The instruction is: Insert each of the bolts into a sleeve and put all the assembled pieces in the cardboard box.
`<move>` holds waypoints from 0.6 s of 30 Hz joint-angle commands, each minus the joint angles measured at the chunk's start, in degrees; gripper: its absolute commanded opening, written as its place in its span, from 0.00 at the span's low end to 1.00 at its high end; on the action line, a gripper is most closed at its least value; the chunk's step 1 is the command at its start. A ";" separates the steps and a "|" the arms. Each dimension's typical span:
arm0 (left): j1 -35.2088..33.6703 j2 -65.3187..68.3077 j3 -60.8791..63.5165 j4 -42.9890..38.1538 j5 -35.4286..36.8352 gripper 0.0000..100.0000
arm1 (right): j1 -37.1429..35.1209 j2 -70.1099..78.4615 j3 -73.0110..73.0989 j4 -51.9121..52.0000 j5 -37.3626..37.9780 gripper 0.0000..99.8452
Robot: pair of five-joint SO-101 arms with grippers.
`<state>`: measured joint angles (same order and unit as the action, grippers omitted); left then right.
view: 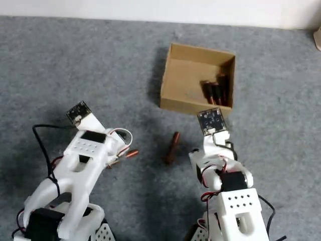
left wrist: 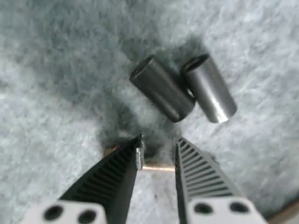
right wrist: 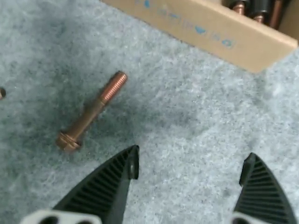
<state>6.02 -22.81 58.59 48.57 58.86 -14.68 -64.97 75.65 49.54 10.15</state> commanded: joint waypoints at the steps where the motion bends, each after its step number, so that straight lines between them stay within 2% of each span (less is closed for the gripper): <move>1: 1.19 -3.12 -3.56 0.35 0.44 0.12 | 0.40 -0.57 1.80 -5.41 0.88 0.32; 7: 1.19 -8.84 -3.82 1.58 2.20 0.12 | 0.40 -0.57 3.56 -7.69 0.88 0.32; 12: 1.71 -9.80 -4.18 9.58 0.09 0.12 | 0.40 -0.57 3.56 -7.69 0.88 0.32; 14: 4.53 -9.89 -4.18 13.01 -1.76 0.12 | 0.40 -0.57 3.56 -7.69 0.88 0.32; 18: 7.96 -9.89 -5.49 17.05 0.79 0.12 | 0.40 -0.57 3.56 -7.69 0.88 0.32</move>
<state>11.74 -30.99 56.31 63.25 58.15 -14.68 -64.97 79.52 43.65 10.15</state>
